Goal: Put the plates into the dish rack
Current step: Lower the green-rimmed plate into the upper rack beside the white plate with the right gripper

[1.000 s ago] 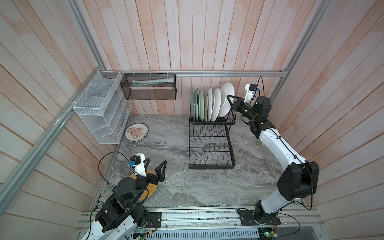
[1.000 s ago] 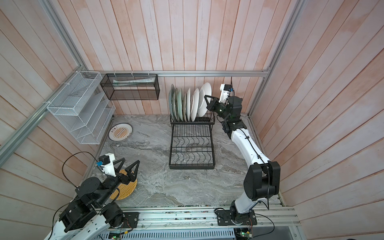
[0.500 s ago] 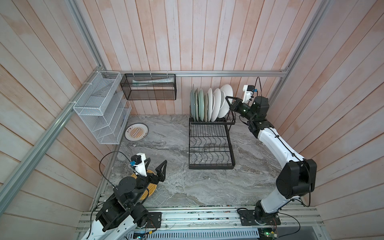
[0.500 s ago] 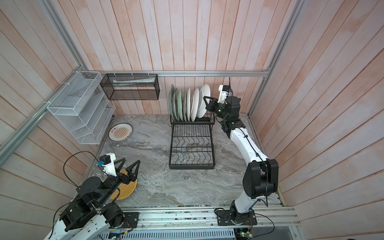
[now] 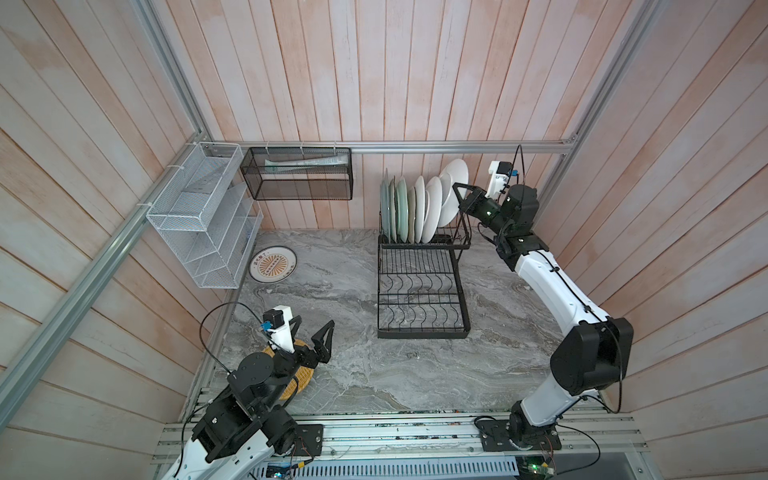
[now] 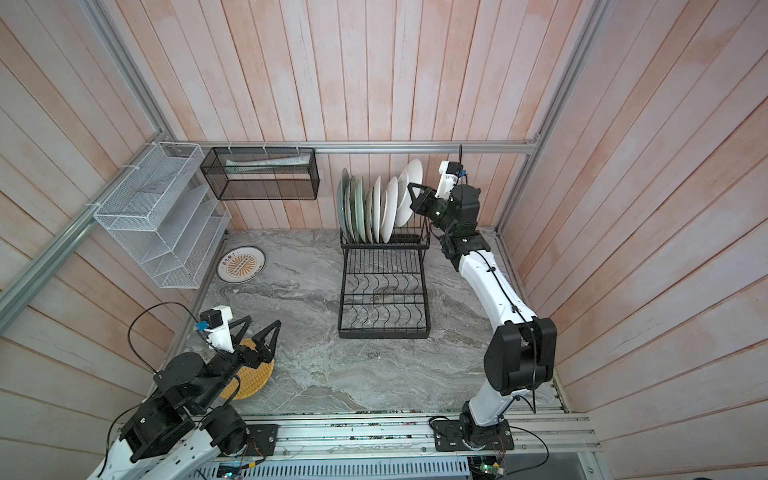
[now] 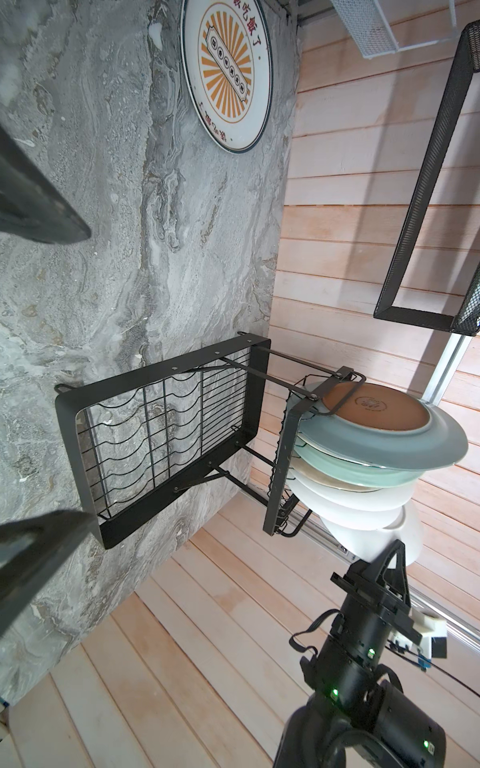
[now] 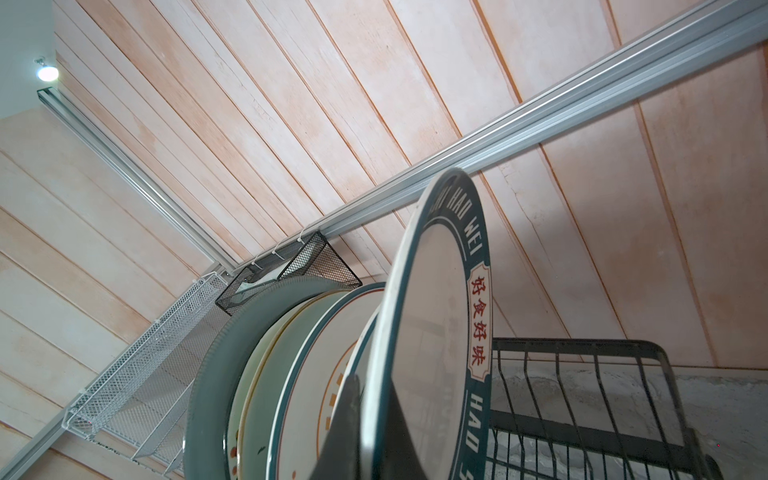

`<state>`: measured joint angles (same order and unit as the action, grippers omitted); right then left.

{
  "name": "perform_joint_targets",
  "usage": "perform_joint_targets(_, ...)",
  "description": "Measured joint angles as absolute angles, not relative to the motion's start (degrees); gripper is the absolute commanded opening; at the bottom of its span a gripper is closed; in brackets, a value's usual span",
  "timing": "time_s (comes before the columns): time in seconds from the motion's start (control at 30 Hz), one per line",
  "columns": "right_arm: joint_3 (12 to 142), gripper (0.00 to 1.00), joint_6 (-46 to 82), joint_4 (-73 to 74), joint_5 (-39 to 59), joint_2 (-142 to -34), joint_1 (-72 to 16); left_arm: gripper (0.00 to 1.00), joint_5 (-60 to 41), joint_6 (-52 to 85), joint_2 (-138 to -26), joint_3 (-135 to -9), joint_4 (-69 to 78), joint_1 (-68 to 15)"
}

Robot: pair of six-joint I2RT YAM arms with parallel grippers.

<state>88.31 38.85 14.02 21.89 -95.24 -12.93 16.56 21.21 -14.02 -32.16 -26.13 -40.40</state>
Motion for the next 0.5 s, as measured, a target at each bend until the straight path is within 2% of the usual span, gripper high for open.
perform_joint_targets(0.5, 86.08, 0.00, 37.17, 11.99, 18.22, -95.42, -15.33, 1.00, 16.56, 21.21, -13.65, -32.16, -26.13, -40.40)
